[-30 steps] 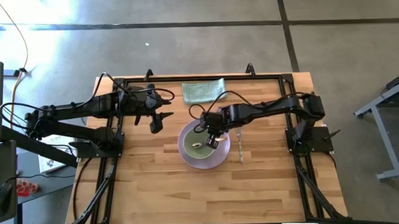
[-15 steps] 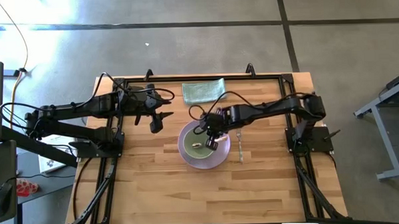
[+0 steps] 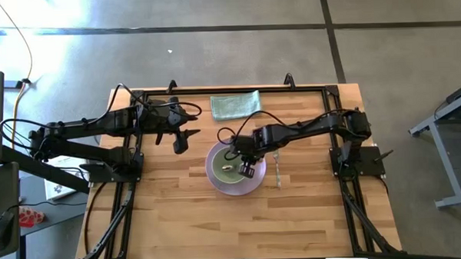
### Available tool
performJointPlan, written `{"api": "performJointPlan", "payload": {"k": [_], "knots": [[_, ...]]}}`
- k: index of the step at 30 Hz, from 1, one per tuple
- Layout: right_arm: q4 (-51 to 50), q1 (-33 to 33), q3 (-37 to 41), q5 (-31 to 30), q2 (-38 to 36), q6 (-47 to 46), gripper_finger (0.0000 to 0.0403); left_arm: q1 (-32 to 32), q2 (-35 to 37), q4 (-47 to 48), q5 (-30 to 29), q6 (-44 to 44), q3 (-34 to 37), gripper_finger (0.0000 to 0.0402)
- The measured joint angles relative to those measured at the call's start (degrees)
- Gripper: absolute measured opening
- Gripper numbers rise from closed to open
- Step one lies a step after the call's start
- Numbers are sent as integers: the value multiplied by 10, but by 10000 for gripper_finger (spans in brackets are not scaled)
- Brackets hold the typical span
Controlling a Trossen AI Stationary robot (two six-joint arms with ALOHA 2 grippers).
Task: Set table place
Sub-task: Adjust the green bowl on the purple plate, then return to Home Position
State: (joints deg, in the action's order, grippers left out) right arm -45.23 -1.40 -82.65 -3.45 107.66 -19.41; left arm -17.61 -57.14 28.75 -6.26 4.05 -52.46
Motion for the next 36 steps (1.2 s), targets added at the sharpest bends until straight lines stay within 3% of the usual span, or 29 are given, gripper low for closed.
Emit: {"api": "performJointPlan", "payload": {"k": [19,23,27,31,36], "knots": [[-60,-26,-23,11,-2,-10,0,0,0,2,0,0,0,202],[-61,-30,-83,-21,-3,19,0,0,0,2,0,0,0,202],[-101,-30,-149,-106,-15,51,0,0,0,8,20,6,0,201],[-110,-18,-148,-165,-81,56,0,5,0,33,26,37,4,182],[-44,-8,-4,-200,-256,8,0,45,13,-84,24,101,56,111]]}}
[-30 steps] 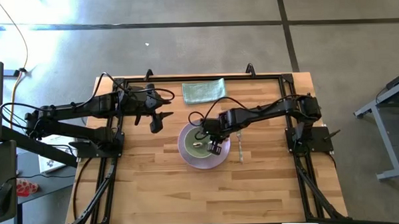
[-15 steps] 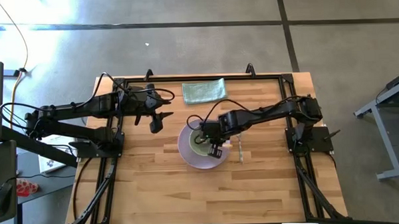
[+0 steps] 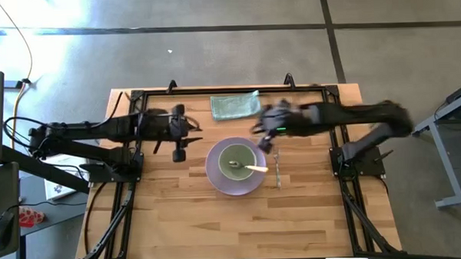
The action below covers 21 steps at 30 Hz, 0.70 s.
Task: Set table place
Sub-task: Return to Home Position
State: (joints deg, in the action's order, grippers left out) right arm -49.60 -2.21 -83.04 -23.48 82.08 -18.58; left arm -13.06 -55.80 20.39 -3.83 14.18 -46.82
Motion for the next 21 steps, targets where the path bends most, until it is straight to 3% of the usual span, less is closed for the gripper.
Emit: {"api": "performJointPlan", "payload": {"k": [3,6,11,16,21], "knots": [[108,-15,137,7,-144,-33,0,18,12,-105,31,22,55,59],[250,-33,282,53,-284,-53,0,18,28,-197,66,22,117,12],[428,-56,481,76,-480,-61,0,18,58,-314,86,-5,219,18],[446,-58,590,76,-636,-69,0,17,112,-401,122,-5,294,4],[414,-58,631,89,-758,-54,0,9,183,-439,122,-22,368,2]]}}
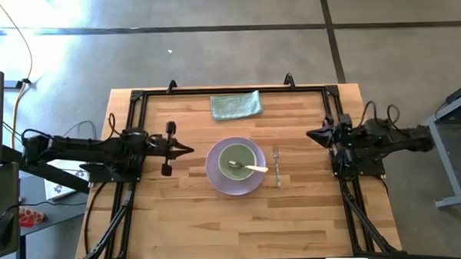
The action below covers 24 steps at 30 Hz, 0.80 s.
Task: Set table place
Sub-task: Return to Home Position
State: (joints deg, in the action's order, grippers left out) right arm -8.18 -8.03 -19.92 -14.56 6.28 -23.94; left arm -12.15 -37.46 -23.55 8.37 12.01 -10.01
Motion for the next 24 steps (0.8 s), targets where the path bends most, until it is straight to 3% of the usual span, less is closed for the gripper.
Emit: {"api": "performJointPlan", "payload": {"k": [4,11,24], "knots": [[-77,0,1,-3,-62,-17,0,-31,64,-2,-3,-43,64,3],[-121,0,20,-9,-56,-18,0,-69,163,58,15,-56,94,1],[39,0,169,-8,-60,-43,0,-73,197,123,31,-55,94,1]]}}
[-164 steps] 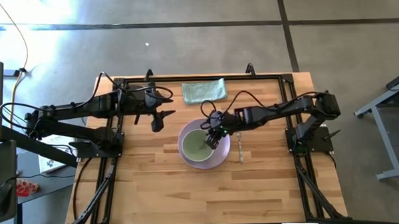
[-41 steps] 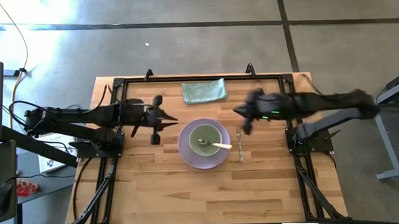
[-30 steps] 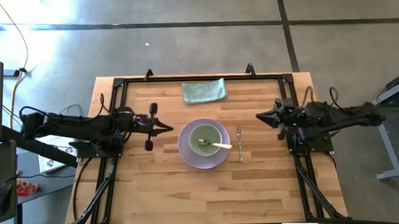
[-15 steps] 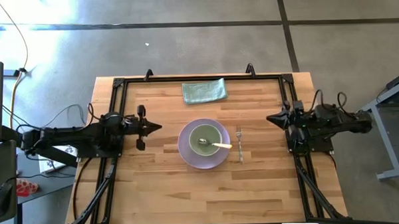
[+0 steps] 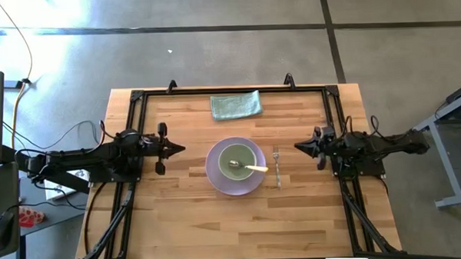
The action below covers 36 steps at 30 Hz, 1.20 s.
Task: Set table place
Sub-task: Return to Home Position
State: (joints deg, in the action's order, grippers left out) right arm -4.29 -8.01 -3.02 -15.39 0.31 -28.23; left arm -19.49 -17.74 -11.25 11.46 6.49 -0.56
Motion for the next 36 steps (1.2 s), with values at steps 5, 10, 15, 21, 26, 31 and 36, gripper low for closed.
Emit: {"api": "performJointPlan", "payload": {"k": [5,10,15,21,26,31,36], "knots": [[8,0,2,-10,4,32,0,0,0,6,-2,-8,0,3],[8,0,2,-10,5,52,0,0,0,8,-3,-8,0,1],[7,0,2,-6,5,29,0,0,0,10,-4,-8,0,8],[7,0,2,-5,5,28,0,0,0,10,-5,-8,0,8],[7,0,2,-5,5,28,0,0,0,10,-5,-8,0,9],[7,0,2,-5,5,28,0,0,0,10,-5,-8,0,13],[7,0,2,-5,5,28,0,0,0,10,-5,-8,0,10]]}}
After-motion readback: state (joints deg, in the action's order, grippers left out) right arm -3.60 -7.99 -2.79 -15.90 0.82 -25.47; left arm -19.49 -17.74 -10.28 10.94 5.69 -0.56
